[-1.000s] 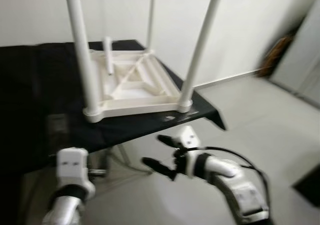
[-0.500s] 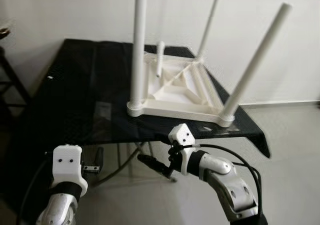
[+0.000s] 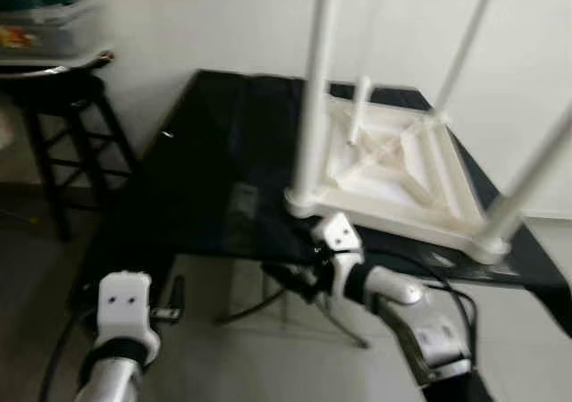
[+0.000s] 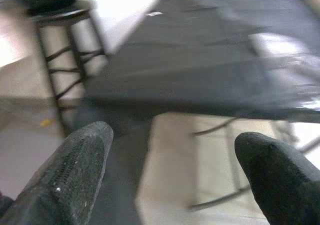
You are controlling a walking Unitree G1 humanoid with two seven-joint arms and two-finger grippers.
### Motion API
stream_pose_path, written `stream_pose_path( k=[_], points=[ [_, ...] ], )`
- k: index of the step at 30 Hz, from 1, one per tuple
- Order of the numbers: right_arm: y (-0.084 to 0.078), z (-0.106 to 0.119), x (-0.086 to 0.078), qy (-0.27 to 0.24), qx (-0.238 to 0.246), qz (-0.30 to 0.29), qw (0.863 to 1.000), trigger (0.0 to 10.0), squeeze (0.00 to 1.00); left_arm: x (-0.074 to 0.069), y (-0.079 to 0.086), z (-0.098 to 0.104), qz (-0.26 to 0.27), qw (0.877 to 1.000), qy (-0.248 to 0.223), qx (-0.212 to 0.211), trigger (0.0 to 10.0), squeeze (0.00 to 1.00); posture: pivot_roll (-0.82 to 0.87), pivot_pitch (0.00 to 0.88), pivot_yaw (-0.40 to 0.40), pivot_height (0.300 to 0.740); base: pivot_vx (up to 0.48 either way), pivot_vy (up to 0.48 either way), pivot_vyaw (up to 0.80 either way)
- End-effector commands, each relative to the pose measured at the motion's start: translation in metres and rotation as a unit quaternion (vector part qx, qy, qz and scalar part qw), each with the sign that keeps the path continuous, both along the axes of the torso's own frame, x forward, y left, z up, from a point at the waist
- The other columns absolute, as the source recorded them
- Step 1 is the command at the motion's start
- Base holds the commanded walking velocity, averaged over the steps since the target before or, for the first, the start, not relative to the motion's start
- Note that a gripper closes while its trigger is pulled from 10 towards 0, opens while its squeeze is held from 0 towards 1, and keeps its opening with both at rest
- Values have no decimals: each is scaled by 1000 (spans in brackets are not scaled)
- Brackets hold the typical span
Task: Building children table
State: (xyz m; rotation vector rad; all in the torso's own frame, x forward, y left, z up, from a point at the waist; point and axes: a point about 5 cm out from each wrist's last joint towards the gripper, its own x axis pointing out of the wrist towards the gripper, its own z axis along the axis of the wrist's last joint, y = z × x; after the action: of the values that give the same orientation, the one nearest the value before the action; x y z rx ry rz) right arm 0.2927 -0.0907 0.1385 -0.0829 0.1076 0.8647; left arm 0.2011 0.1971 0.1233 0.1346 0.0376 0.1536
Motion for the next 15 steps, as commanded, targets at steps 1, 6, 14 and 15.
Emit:
stream_pose_path(
  k=[1, 6, 14, 15],
  points=[
    [-5, -4, -1, 7, 0, -7, 1000, 10000, 0, 2, -4, -1, -15, 1000, 0, -3, 10000, 0, -41, 12, -142, 740, 0, -431, 0],
    [-5, -5, 0, 8, -6, -7, 1000, 10000, 0, 5, -7, -1, -31, 999, -1, -8, 10000, 0, -46, 4, -142, 740, 0, -480, 0],
    [-5, -7, 0, 12, -7, -5, 1000, 10000, 0, 6, -9, -1, -36, 999, 0, -7, 10000, 0, -44, 0, -146, 740, 0, -480, 0],
    [-5, -7, 0, 13, -7, -4, 1000, 10000, 0, 6, -8, -2, -36, 999, 0, -7, 10000, 0, -46, 0, -145, 740, 0, -480, 0]
  ],
)
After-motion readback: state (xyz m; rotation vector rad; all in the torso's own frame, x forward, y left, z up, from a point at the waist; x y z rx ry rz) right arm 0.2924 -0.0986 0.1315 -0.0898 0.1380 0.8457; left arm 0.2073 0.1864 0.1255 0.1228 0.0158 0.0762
